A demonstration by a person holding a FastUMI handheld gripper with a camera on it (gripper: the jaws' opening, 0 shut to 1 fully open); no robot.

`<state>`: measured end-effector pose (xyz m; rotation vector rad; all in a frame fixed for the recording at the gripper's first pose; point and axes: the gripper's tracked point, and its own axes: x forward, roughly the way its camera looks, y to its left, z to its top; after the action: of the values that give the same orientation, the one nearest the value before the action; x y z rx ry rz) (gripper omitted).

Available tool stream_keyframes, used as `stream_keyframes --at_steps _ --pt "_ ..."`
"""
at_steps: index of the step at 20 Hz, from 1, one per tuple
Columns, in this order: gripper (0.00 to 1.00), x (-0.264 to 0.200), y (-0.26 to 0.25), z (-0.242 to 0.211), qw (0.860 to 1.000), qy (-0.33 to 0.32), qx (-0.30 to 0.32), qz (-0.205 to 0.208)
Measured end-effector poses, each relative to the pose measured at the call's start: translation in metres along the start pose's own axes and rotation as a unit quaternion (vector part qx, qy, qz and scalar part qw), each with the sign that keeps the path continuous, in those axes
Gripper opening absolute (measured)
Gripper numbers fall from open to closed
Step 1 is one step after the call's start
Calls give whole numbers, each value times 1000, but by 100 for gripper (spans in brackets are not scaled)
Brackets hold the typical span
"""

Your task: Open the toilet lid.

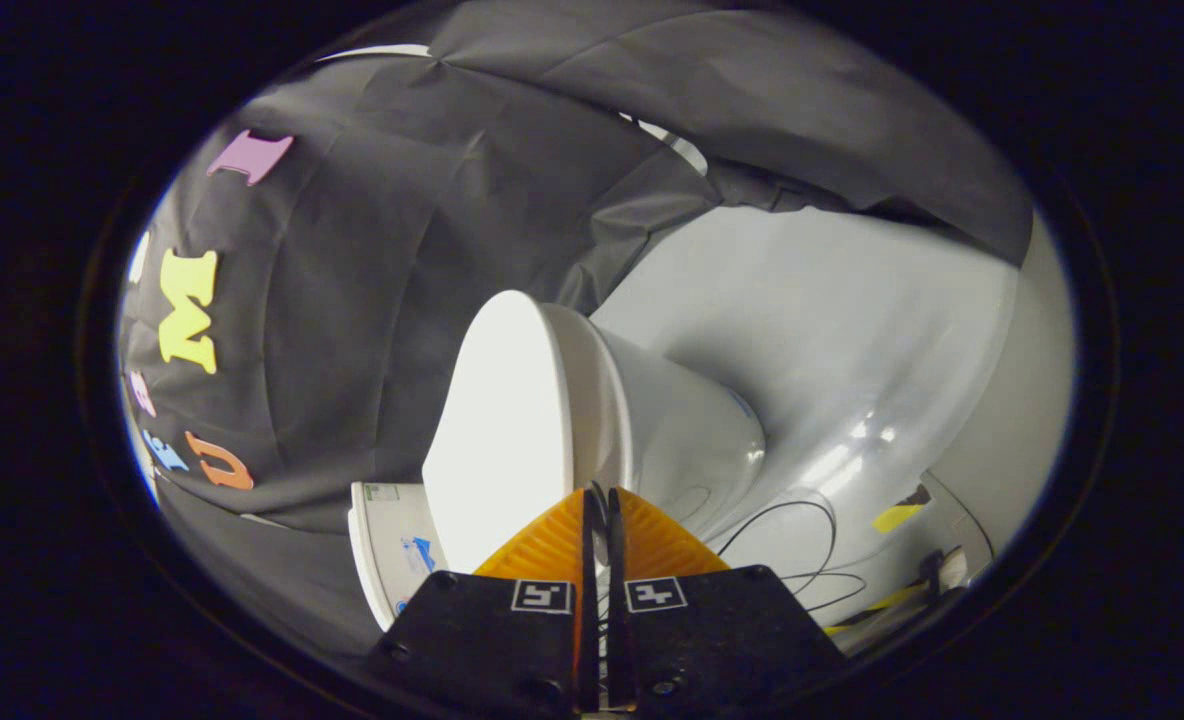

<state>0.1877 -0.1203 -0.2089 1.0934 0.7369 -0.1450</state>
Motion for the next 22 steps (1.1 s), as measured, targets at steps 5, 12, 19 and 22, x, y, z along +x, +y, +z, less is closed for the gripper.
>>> stream_keyframes --at_steps 5,12,19,22 --pt "5 -23 29 2 1000 -7 -16 12" --pt "5 -39 63 4 999 -15 -39 19" --pt "5 -64 133 -4 993 -20 -92 66" --pt "5 -73 171 -12 988 -20 -134 80"
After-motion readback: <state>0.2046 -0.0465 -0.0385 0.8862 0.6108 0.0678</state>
